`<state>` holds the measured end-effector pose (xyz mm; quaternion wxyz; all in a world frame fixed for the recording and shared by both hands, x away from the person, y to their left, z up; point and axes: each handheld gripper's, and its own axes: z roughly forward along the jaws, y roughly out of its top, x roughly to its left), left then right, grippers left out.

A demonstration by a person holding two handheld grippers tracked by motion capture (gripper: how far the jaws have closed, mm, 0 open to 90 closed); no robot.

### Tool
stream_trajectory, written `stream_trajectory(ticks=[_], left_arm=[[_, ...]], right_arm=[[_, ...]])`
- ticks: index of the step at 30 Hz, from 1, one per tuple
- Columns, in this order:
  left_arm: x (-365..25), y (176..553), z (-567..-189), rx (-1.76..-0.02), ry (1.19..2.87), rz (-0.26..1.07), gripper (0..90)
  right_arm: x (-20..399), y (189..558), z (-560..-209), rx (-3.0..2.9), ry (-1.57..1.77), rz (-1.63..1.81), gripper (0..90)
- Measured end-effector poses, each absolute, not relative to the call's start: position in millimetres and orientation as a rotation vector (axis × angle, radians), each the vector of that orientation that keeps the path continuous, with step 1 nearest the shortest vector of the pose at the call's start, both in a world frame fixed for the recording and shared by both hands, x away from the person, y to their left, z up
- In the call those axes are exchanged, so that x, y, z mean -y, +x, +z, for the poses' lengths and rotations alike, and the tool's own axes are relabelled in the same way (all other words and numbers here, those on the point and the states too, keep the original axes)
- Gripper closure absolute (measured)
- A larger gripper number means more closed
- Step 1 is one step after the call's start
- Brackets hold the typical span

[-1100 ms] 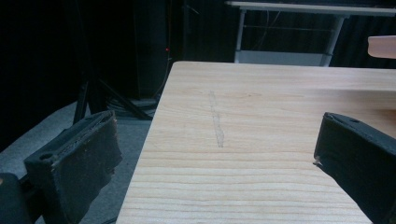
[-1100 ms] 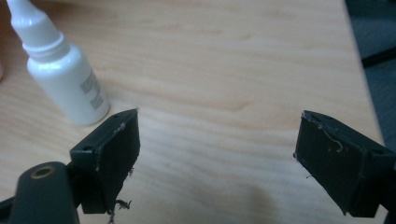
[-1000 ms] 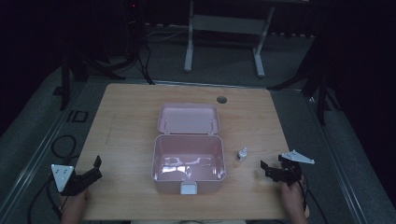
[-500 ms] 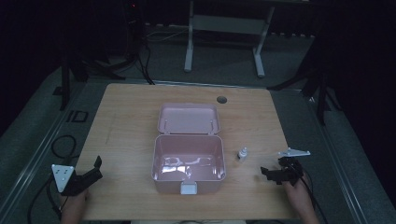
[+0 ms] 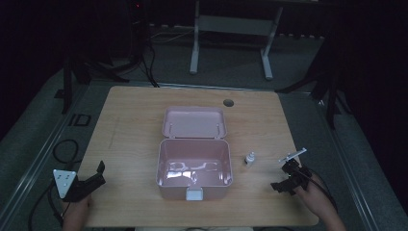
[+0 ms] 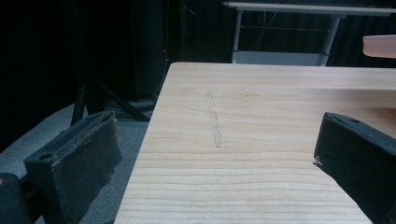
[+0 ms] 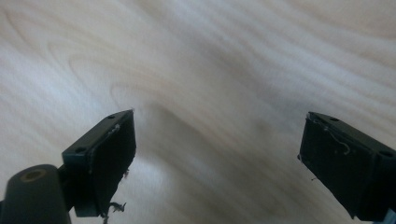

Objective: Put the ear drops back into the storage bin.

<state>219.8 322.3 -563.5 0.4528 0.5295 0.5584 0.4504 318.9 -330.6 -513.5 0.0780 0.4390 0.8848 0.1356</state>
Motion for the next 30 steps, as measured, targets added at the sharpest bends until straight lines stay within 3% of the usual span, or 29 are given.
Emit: stream_trajectory(ticks=[20, 30], left_arm=[[-322, 220, -563, -1.374, 1.316, 1.119, 0.5], [-322, 219, -563, -1.374, 1.313, 1.118, 0.5]], right_arm=[[314, 328, -509, -2.915, 1.179, -0.064, 10.5], [305, 339, -500, -2.936, 1.164, -0.095, 12.8]])
